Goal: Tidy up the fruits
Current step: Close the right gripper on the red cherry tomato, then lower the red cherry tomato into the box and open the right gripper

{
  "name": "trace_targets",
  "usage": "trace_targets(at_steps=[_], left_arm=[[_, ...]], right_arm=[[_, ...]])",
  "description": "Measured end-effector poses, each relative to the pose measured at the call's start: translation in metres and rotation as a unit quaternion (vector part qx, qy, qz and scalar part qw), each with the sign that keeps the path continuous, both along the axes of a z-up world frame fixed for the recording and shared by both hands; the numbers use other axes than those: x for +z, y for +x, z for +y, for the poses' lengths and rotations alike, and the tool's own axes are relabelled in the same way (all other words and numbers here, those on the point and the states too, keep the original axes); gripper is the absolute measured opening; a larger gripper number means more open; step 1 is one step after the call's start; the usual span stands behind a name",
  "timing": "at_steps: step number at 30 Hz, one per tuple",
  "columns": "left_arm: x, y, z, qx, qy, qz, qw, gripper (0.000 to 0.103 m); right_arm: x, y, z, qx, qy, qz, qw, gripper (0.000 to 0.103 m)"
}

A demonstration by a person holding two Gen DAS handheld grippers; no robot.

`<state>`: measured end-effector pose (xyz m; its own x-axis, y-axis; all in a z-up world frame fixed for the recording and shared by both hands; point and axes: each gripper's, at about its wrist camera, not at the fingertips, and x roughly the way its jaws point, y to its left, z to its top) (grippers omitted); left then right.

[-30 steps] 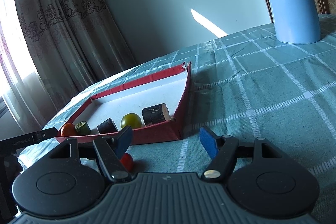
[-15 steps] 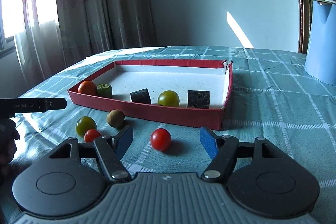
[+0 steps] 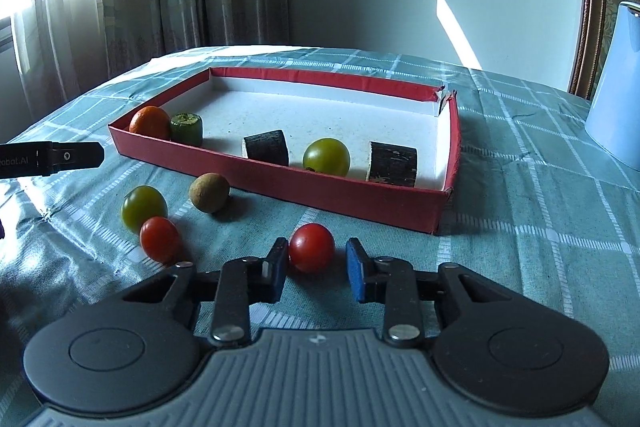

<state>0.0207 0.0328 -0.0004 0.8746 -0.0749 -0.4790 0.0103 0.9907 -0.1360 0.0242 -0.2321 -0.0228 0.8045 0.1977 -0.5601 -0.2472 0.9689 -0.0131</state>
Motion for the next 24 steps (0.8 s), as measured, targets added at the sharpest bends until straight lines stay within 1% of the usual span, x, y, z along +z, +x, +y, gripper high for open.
trace_targets(at_steps=[7,9,14,17,21,23,24], left_arm=[[0.0,0.001,0.0,0.001,0.0,0.002,1.0,0.103],[0.0,0.001,0.0,0.0,-0.001,0.002,1.0,0.103],[0.0,0.001,0.001,0.0,-0.001,0.003,1.0,0.103],[-0.001,0.001,0.001,-0.001,0.0,0.003,1.0,0.103],[-0.001,0.001,0.001,-0.002,-0.001,0.004,1.0,0.103],[-0.001,0.001,0.0,-0.002,-0.001,0.004,1.0,0.103],[-0.001,0.001,0.0,-0.002,-0.001,0.004,1.0,0.103]], right_arm=[[0.001,0.0,0.003,-0.001,-0.008,-0.004,1.0,0.022],[0.002,-0.003,0.001,-0.004,0.0,-0.012,1.0,0.022],[0.015,-0.007,-0.006,-0.011,0.025,-0.051,0.998,0.022],[0.023,0.002,-0.006,-0.016,0.029,-0.064,0.997,0.022],[0.031,0.018,-0.003,-0.024,0.018,-0.083,0.996,0.022],[0.032,0.029,-0.002,-0.024,0.019,-0.084,0.996,0.022],[0.031,0.035,-0.002,-0.022,0.019,-0.077,0.997,0.023]])
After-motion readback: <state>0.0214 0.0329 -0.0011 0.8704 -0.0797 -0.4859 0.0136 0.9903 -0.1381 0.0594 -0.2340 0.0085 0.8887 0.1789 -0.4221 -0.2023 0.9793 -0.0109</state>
